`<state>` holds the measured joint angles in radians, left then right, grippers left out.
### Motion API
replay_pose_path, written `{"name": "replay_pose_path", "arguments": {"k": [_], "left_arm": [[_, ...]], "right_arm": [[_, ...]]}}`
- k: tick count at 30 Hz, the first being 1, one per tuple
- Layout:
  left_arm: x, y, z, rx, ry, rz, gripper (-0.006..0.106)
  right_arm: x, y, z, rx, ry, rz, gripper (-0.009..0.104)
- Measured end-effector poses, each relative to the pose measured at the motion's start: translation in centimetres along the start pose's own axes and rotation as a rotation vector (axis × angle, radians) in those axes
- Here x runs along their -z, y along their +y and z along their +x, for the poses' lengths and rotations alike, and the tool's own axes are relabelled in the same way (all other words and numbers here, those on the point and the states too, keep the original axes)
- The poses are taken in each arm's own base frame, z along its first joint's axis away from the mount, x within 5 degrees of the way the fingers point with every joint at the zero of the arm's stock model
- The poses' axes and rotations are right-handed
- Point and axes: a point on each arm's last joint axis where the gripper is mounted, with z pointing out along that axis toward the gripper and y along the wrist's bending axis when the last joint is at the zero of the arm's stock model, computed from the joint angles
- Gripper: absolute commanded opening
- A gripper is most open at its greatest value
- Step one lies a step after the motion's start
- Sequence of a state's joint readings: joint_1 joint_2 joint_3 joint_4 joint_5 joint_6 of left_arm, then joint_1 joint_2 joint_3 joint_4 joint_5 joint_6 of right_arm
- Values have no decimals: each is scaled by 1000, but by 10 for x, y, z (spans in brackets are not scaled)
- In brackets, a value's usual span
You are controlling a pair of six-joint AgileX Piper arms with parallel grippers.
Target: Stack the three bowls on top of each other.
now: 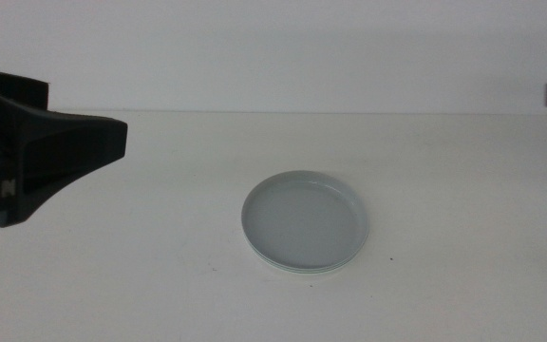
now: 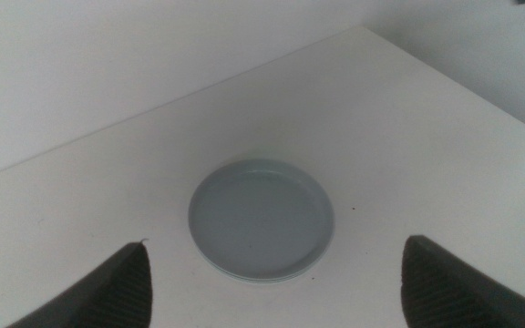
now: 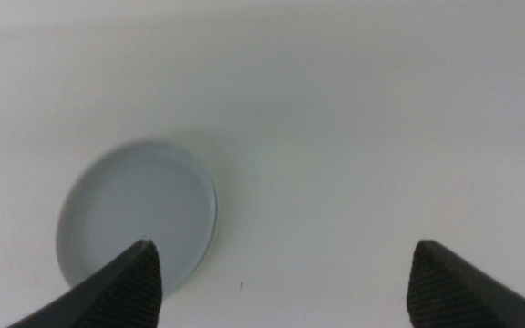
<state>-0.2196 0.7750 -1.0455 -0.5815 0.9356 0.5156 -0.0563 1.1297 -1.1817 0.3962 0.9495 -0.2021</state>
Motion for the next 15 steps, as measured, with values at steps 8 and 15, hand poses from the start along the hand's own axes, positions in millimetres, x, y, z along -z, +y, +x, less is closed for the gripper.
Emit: {"name": "replay_pose_path", "arguments": {"k": [8,15], "left_arm": [[0,0,0,0,0,0,94],[0,0,0,0,0,0,94]], "right_arm": [[65,11,28,115,-324,98,93],[72,10,25,140,-392,131,93]]}}
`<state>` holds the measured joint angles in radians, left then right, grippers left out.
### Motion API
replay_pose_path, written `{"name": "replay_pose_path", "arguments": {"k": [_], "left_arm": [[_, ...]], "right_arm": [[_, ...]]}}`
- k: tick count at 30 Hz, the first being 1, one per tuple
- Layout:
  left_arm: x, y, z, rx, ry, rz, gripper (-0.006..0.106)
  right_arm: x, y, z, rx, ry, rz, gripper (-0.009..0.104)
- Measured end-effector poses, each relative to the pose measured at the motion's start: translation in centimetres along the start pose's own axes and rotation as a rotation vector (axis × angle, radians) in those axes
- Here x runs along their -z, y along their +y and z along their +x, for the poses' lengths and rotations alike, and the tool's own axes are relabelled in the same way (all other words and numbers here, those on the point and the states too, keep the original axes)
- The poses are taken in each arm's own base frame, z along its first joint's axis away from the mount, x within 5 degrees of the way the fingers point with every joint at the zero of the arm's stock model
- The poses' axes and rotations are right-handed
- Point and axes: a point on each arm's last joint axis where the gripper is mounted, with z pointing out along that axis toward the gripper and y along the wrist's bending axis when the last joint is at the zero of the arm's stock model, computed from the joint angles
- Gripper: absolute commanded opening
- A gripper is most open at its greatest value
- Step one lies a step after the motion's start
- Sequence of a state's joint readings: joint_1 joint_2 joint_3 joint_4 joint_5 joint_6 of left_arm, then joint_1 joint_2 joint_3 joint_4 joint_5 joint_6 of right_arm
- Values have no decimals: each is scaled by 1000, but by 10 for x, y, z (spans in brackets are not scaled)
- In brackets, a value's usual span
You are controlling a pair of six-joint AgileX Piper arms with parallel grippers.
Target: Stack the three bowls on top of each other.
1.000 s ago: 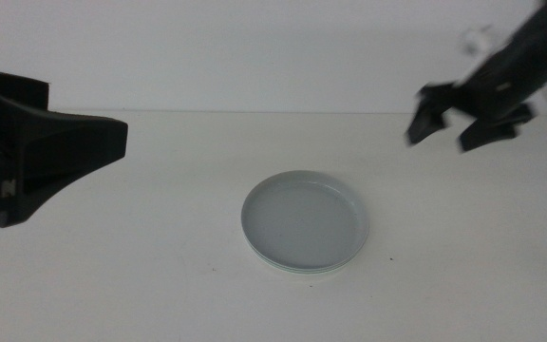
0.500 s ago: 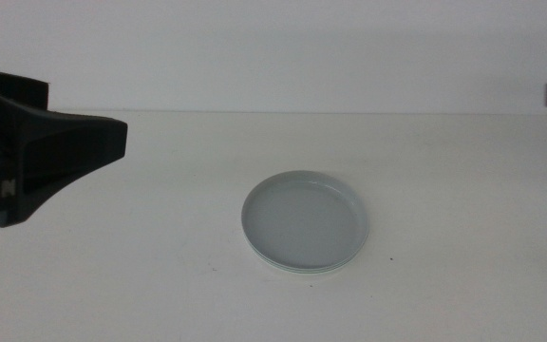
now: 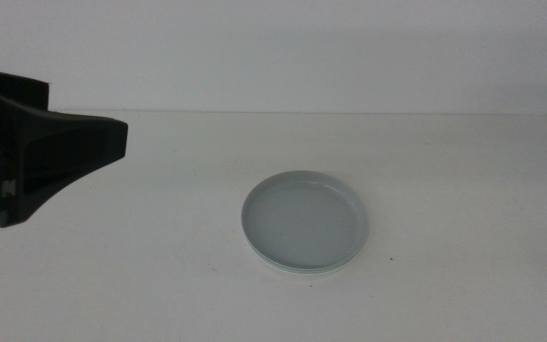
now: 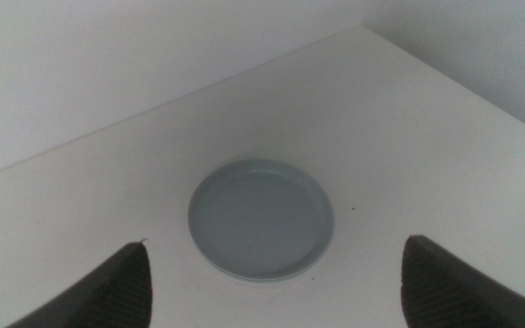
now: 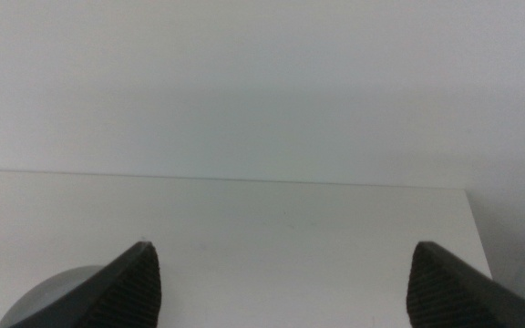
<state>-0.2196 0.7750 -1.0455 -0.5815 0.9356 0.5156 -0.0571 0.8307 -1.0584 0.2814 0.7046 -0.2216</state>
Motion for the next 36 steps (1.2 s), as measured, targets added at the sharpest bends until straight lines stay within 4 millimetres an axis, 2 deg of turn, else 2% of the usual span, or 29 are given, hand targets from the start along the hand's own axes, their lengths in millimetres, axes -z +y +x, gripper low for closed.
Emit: {"name": "replay_pose_path", "arguments": {"k": [10,13,16,22,36], "left_arm": [[3,1,6,-20,-11,-35,94],[10,8,14,20,-94,-160,94],[21,16,23,143,-229,-303,94],[35,28,39,244,-289,-504,94],[43,28,34,228,-386,-538,94]], "right_arm": [[-2,0,1,-6,5,1,93],[-2,-1,1,-6,1,2,93],[-2,-1,1,-6,1,2,93],[-2,-1,1,-6,1,2,93],[-2,-1,1,-7,1,2,93]]}}
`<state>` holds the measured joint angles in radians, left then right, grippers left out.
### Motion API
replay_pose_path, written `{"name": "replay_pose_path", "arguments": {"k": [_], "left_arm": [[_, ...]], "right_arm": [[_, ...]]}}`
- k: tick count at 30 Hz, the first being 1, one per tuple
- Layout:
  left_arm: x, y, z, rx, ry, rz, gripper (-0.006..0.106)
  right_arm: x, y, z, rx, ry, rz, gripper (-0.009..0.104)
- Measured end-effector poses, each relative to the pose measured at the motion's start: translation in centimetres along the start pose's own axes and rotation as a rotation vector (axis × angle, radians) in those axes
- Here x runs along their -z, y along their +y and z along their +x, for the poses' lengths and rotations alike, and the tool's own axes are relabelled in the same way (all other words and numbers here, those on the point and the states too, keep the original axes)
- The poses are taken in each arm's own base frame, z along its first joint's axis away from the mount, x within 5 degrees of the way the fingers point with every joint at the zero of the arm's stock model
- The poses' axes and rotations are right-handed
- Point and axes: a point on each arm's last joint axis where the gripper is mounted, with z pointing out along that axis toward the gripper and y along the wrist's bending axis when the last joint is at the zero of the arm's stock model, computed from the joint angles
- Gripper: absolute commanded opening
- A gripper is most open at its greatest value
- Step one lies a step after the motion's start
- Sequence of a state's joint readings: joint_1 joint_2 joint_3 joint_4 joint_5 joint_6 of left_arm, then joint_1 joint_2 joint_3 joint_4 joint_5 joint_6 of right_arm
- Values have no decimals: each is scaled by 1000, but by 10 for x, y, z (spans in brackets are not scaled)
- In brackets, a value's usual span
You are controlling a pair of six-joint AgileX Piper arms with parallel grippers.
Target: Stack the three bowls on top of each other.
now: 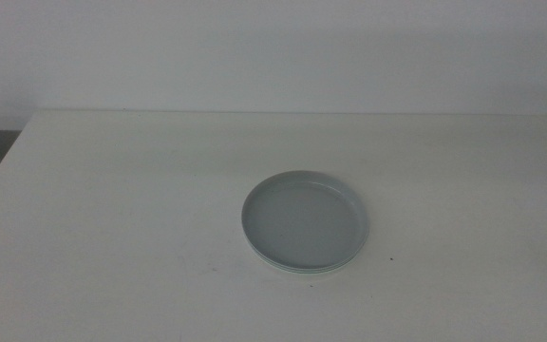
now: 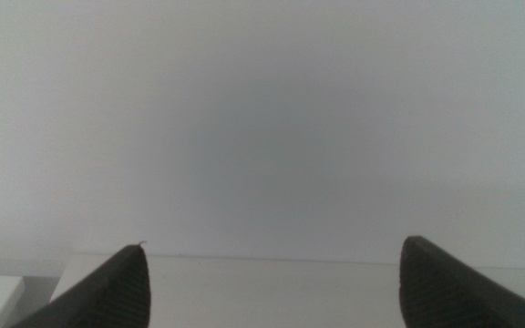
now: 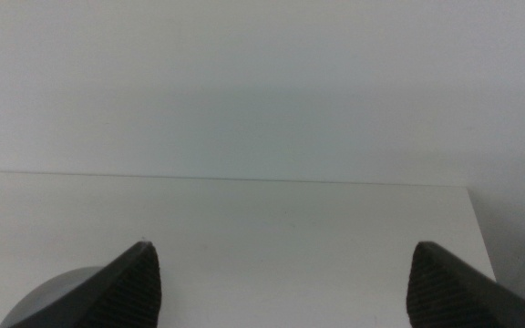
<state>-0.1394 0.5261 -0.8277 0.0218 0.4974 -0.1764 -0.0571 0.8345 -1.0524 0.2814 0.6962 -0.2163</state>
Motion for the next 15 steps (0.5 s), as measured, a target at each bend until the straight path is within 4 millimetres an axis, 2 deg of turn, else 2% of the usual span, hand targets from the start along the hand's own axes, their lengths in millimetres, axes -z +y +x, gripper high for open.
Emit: {"name": "replay_pose_path", "arguments": {"k": [4,8,12,15], "left_arm": [[0,0,0,-2,-2,-1,94],[0,1,6,-2,-27,4,94],[0,5,32,-1,-53,10,94],[-1,10,66,-1,-18,6,94]], "right_arm": [[-2,-1,2,3,2,7,93],[-8,-5,19,-3,-42,40,93],[-5,-14,61,-20,-142,121,93],[-3,-18,105,-27,-206,169,93]]}}
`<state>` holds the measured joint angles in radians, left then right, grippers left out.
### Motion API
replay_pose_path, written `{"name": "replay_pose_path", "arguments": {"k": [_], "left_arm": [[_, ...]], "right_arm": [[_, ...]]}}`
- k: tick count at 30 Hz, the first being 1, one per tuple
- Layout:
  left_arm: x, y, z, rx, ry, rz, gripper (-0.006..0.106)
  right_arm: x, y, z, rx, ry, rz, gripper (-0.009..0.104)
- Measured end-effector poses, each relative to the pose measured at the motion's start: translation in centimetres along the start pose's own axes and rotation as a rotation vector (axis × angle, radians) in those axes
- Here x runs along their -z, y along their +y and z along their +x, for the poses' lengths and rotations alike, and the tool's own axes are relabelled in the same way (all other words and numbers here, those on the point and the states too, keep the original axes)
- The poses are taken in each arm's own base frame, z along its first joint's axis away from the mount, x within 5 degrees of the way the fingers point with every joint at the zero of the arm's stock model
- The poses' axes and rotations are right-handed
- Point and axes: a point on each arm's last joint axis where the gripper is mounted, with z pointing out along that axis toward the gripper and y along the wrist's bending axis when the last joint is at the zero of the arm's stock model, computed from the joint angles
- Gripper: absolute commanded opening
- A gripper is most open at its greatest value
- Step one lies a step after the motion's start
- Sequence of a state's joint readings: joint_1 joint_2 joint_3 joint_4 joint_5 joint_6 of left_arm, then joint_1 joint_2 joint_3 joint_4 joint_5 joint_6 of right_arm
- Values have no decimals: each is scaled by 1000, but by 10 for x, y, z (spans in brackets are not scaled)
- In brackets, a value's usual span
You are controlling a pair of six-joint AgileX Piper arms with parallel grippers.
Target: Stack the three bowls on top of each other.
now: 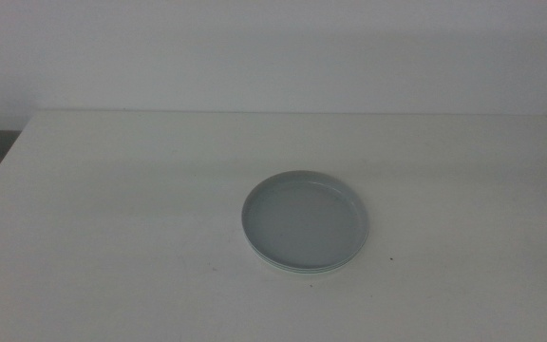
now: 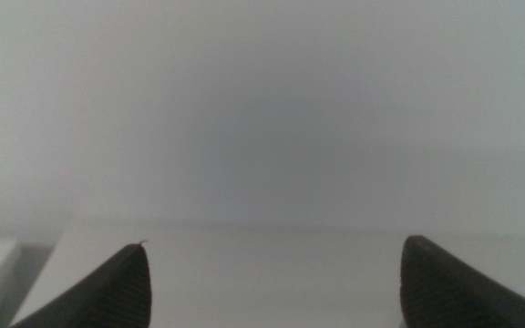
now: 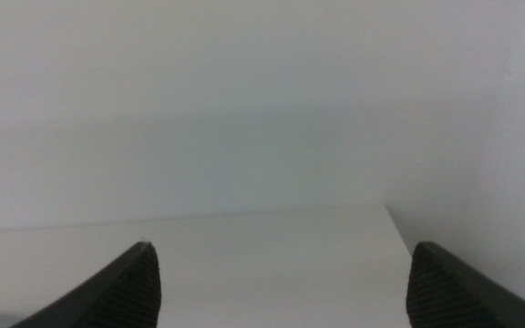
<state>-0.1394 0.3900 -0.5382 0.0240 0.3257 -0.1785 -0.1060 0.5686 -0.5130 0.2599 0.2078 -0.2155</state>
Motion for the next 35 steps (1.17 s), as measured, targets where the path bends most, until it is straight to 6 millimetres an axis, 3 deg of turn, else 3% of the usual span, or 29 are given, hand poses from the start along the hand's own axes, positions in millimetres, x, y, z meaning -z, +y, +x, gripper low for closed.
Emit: {"name": "replay_pose_path", "arguments": {"k": [7,11,19,35], "left_arm": [[17,10,66,2,20,-2,94],[22,15,94,5,7,1,94],[14,22,142,7,38,-3,94],[14,22,140,16,0,-3,94]], "right_arm": [[32,-4,100,77,11,24,93],[42,-6,130,123,-48,32,93],[44,-7,133,182,-76,46,93],[44,-7,133,175,-81,45,93]]}}
